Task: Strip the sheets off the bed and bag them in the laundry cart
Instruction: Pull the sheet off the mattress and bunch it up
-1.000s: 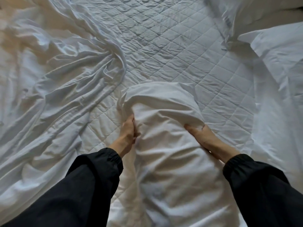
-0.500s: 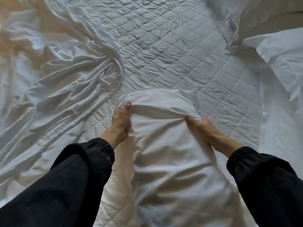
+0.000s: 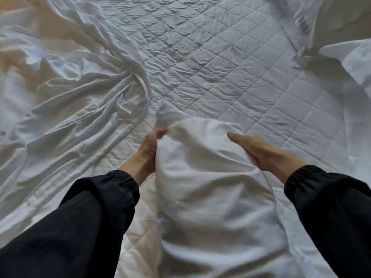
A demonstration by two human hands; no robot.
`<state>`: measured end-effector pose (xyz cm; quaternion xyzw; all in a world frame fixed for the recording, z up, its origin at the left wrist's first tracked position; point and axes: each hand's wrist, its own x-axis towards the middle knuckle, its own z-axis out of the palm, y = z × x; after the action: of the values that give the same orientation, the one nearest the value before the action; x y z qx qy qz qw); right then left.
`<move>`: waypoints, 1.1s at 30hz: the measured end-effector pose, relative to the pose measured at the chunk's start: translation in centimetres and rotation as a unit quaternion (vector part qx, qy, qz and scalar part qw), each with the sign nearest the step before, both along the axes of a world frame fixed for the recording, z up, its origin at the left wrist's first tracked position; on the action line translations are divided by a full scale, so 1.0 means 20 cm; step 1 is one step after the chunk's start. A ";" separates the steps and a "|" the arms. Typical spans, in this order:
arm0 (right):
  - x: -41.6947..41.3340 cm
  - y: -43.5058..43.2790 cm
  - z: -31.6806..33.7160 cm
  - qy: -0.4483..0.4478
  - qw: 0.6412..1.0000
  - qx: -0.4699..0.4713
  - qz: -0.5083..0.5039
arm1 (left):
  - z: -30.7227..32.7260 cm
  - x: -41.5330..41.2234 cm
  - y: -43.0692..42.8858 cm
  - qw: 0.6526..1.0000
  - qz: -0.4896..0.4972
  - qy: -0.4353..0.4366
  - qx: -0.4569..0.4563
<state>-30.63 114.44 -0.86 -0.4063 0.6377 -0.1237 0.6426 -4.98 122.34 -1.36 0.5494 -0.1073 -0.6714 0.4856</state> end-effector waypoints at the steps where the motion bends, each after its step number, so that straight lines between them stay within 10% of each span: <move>1: 0.00 -0.02 0.03 -0.034 0.999 0.030 -0.005 | 0.02 -0.02 -0.03 1.000 0.005 0.011 -0.012; 4: -0.01 -0.06 0.07 -0.060 0.998 0.026 -0.024 | 0.00 -0.03 -0.08 0.999 0.027 -0.018 0.002; 8: 0.03 -0.01 0.06 0.230 0.962 -0.140 0.036 | -0.03 -0.04 -0.11 0.952 0.083 -0.270 0.118; 13: 0.12 0.10 0.15 0.339 0.860 -0.309 0.226 | 0.12 -0.14 -0.01 0.749 -0.103 -0.654 -0.021; 16: 0.17 0.24 0.11 0.340 0.813 -0.298 0.367 | 0.13 -0.27 0.12 0.631 -0.334 -0.696 -0.078; 20: 0.17 0.33 -0.03 0.372 0.792 -0.310 0.373 | -0.03 -0.30 0.25 0.549 -0.385 -0.740 -0.051; 28: 0.24 0.33 -0.08 0.416 0.771 -0.284 0.389 | -0.11 -0.32 0.26 0.550 -0.375 -0.746 -0.012; 33: 0.24 0.56 0.05 0.374 0.784 -0.254 0.425 | 0.01 -0.44 0.43 0.632 -0.366 -0.684 0.003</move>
<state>-25.79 125.62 0.19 -0.7993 0.5361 0.1661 0.2148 -13.70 130.97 -1.22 0.7684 -0.5985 -0.2262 -0.0140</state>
